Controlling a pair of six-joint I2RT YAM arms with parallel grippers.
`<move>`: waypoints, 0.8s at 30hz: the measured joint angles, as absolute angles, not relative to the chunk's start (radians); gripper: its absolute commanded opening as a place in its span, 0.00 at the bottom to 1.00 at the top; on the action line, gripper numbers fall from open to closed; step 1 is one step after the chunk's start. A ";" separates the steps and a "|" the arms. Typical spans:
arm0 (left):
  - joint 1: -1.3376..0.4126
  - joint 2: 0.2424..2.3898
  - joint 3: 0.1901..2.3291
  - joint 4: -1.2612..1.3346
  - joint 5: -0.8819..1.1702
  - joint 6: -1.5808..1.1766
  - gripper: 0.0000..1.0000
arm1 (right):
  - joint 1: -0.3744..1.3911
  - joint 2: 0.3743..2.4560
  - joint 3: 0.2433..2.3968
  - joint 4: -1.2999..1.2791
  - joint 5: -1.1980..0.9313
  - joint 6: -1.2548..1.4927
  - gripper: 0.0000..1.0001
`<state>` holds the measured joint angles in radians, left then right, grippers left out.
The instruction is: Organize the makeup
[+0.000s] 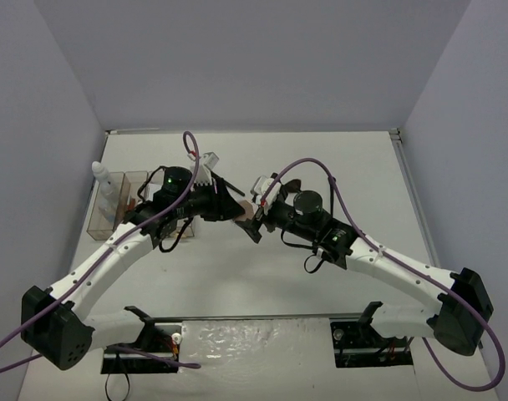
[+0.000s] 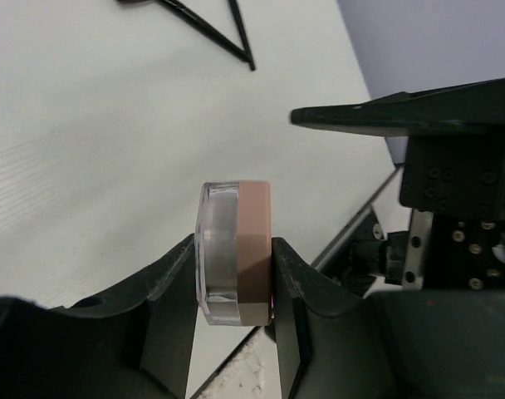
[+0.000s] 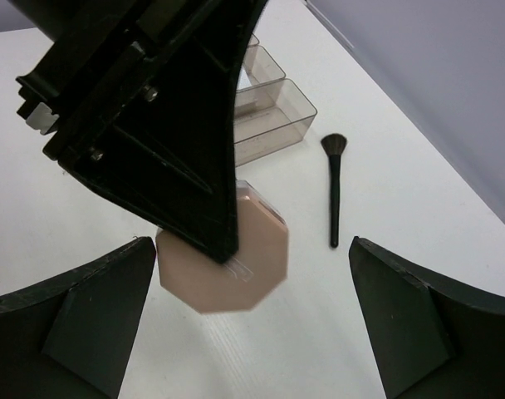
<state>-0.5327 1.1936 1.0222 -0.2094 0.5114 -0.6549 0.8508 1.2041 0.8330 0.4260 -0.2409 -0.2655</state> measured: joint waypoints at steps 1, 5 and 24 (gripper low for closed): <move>-0.532 1.188 1.023 -0.235 0.471 -0.632 0.00 | 0.851 1.204 0.833 0.423 -0.231 -0.263 1.00; -0.508 1.168 1.037 -0.337 0.278 -0.531 0.00 | 0.850 1.197 0.831 0.394 -0.147 -0.244 1.00; 0.003 1.456 1.073 -0.229 0.034 -0.240 0.02 | 0.810 1.097 0.760 0.330 0.086 -0.121 1.00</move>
